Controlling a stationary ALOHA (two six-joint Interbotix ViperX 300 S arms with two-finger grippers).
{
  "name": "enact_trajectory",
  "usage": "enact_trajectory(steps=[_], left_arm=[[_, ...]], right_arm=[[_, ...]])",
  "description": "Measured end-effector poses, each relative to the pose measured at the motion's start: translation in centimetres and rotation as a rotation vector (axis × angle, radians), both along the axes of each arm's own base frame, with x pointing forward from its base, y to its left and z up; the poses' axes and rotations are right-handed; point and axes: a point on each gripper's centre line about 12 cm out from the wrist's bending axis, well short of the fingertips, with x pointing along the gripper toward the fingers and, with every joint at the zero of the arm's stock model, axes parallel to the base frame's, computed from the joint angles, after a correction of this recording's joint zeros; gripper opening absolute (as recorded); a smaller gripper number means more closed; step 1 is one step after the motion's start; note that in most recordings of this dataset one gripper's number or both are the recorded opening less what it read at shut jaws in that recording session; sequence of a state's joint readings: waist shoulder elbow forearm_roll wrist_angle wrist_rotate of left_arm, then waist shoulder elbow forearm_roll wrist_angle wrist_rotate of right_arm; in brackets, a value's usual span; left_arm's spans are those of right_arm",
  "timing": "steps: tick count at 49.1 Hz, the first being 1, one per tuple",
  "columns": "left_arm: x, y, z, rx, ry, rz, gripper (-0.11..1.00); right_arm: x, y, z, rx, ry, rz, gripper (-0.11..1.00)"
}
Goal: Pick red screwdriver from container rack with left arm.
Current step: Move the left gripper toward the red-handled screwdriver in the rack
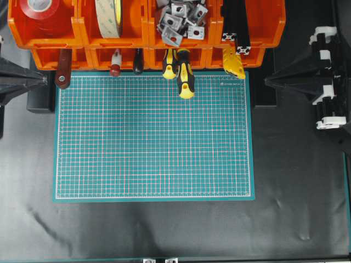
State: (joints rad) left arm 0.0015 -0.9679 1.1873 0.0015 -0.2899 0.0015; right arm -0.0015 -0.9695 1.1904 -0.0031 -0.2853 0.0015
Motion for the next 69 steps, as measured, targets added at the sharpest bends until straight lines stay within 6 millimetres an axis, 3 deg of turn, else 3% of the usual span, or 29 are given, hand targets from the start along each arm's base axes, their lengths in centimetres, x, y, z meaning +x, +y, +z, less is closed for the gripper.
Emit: enact_trajectory(steps=[6, 20, 28, 50, 60, 69], left_arm=[[1.0, -0.1, 0.9, 0.013, 0.066, -0.007, 0.00], [3.7, -0.1, 4.1, 0.087, 0.311, -0.005, 0.00], [5.2, -0.4, 4.7, 0.193, 0.453, -0.034, 0.00], [10.1, -2.5, 2.7, 0.492, 0.848, -0.098, 0.00], [12.4, -3.8, 2.2, 0.576, 0.978, 0.073, 0.00], [14.1, -5.9, 0.1, 0.626, 1.028, 0.295, 0.00]], right_arm=[[0.0, 0.1, 0.0, 0.023, 0.000, 0.000, 0.01], [0.1, 0.1, -0.1, 0.082, 0.002, -0.003, 0.01], [0.1, 0.1, -0.1, 0.085, 0.005, -0.003, 0.01], [0.0, 0.1, -0.4, 0.085, 0.039, -0.005, 0.01], [-0.2, 0.1, -0.7, 0.085, 0.072, -0.006, 0.01], [-0.6, 0.1, -0.7, 0.078, 0.083, -0.005, 0.01]])
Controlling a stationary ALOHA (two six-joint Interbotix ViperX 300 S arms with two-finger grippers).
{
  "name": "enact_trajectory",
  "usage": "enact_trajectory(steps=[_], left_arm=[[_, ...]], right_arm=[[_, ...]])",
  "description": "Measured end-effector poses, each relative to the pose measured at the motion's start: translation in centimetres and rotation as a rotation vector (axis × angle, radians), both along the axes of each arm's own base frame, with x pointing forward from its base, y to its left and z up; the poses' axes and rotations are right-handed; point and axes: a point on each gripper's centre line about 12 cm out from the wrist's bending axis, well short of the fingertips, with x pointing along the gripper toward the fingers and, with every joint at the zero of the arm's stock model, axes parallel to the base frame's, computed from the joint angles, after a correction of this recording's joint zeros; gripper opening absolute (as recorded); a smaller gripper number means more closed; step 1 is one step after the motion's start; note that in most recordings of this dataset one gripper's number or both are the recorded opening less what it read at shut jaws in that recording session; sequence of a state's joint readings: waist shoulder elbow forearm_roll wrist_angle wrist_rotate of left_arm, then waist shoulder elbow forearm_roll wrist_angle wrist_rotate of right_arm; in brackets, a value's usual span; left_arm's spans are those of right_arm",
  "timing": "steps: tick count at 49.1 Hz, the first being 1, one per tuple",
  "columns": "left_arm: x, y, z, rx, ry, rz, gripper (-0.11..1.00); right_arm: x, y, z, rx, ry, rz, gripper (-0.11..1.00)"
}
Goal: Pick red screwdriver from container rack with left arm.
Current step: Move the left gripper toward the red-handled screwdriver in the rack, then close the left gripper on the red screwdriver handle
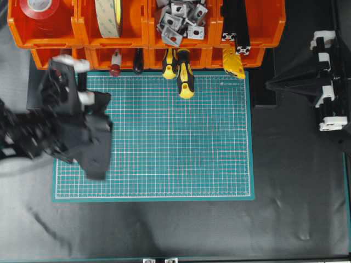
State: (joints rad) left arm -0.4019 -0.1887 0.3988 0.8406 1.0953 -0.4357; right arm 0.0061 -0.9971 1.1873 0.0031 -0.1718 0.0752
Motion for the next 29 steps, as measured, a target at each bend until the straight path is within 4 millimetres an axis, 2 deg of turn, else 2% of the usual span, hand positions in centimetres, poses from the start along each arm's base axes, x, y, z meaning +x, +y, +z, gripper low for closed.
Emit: enact_trajectory(steps=[6, 15, 29], left_arm=[[0.5, -1.2, -1.0, 0.120, -0.022, 0.092, 0.00], [1.4, -1.1, -3.1, 0.214, 0.046, 0.200, 0.00], [1.7, -0.9, -3.5, 0.225, 0.059, 0.216, 0.00]], right_arm=[[-0.4, 0.0, 0.1, 0.000, 0.005, 0.000, 0.01], [-1.0, 0.0, 0.3, -0.005, 0.009, 0.003, 0.01], [-1.8, 0.1, 0.4, -0.006, 0.031, 0.009, 0.01]])
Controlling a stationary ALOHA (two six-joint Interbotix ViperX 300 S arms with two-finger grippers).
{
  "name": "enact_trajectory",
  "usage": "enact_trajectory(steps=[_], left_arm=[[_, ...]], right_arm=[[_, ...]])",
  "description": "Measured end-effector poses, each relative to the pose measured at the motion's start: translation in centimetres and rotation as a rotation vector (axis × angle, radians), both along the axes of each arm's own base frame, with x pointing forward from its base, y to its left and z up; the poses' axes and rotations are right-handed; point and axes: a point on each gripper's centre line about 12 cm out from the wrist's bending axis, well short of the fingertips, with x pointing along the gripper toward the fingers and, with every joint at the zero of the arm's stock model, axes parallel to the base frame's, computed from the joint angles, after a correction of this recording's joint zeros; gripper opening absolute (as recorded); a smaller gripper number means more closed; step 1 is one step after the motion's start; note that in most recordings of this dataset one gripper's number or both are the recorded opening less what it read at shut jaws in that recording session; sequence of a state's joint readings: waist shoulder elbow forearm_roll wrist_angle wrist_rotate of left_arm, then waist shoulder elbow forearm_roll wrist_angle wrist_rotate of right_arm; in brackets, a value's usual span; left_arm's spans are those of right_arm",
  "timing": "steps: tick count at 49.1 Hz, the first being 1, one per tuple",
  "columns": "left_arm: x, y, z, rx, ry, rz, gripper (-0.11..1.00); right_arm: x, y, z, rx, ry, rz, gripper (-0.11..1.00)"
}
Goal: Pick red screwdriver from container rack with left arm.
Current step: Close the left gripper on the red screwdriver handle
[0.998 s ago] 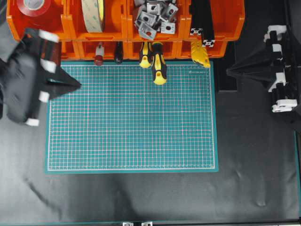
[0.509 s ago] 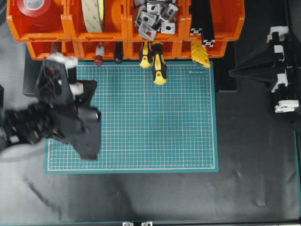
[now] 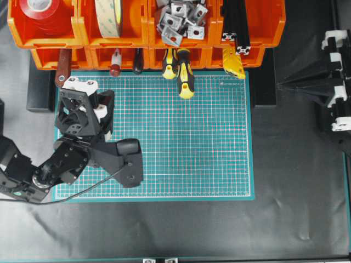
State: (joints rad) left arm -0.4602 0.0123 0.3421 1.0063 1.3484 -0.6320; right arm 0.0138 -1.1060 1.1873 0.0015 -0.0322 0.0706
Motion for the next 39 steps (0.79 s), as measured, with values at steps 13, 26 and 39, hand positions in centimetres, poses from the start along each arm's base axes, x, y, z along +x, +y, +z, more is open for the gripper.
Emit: enact_trajectory(steps=[13, 26, 39], left_arm=[[0.2, 0.2, 0.0, -0.011, -0.008, -0.009, 0.00], [0.5, 1.5, -0.3, -0.018, -0.008, 0.014, 0.23], [0.5, 2.6, -0.9, -0.062, -0.032, -0.024, 0.88]], right_arm=[[-0.3, 0.1, -0.7, 0.000, 0.015, 0.008, 0.01], [-0.3, 0.4, -0.9, -0.004, 0.020, 0.027, 0.01], [-0.3, 0.5, -0.9, -0.004, 0.021, 0.031, 0.01]])
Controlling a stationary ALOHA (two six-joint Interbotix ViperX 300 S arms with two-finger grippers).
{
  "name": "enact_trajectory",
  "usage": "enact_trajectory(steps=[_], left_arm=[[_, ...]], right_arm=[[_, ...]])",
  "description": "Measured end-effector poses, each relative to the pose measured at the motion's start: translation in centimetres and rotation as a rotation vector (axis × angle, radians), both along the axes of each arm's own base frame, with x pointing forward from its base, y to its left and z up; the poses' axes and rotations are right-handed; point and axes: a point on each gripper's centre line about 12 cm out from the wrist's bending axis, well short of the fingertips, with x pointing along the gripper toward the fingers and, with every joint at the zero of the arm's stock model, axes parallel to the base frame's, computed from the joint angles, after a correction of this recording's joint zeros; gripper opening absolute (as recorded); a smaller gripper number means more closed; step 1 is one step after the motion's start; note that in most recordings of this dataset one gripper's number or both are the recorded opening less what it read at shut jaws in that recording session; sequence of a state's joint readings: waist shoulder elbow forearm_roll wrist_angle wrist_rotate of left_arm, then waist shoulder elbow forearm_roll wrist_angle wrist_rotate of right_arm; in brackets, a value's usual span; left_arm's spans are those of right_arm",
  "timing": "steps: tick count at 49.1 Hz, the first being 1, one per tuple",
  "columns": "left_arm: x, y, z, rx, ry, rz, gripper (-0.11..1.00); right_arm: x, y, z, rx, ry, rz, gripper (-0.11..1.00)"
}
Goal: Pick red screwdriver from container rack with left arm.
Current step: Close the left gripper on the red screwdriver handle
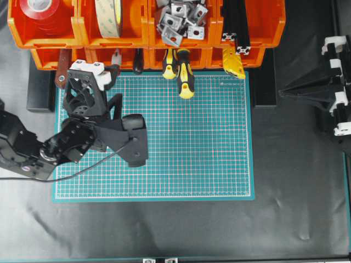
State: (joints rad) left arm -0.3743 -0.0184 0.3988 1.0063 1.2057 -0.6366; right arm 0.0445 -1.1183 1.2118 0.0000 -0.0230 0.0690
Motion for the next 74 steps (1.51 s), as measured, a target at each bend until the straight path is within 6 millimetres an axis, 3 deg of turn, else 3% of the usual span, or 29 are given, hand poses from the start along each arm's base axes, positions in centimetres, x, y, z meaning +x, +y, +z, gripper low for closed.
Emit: enact_trajectory(steps=[5, 11, 35, 57, 66, 74], left_arm=[[-0.6, 0.2, -0.1, -0.002, 0.002, -0.007, 0.82], [-1.1, 0.7, -0.1, -0.008, -0.001, -0.008, 0.84], [-0.5, 2.8, -0.4, -0.035, -0.015, -0.001, 0.85], [-0.6, 3.2, -1.0, -0.042, -0.009, -0.005, 0.81], [-0.5, 3.3, -0.9, -0.044, -0.013, -0.006, 0.66], [-0.5, 3.3, -0.9, -0.042, -0.011, -0.003, 0.37]], right_arm=[[0.0, 0.0, 0.0, 0.000, 0.000, 0.002, 0.01], [0.0, 0.0, 0.0, 0.000, 0.000, 0.002, 0.01], [-0.1, 0.0, -0.1, -0.002, 0.001, 0.003, 0.01], [-0.3, 0.0, -0.1, -0.001, -0.009, 0.003, 0.01], [-0.3, 0.0, -0.1, -0.001, -0.008, 0.003, 0.01], [-0.3, 0.0, -0.1, -0.001, -0.009, 0.003, 0.01]])
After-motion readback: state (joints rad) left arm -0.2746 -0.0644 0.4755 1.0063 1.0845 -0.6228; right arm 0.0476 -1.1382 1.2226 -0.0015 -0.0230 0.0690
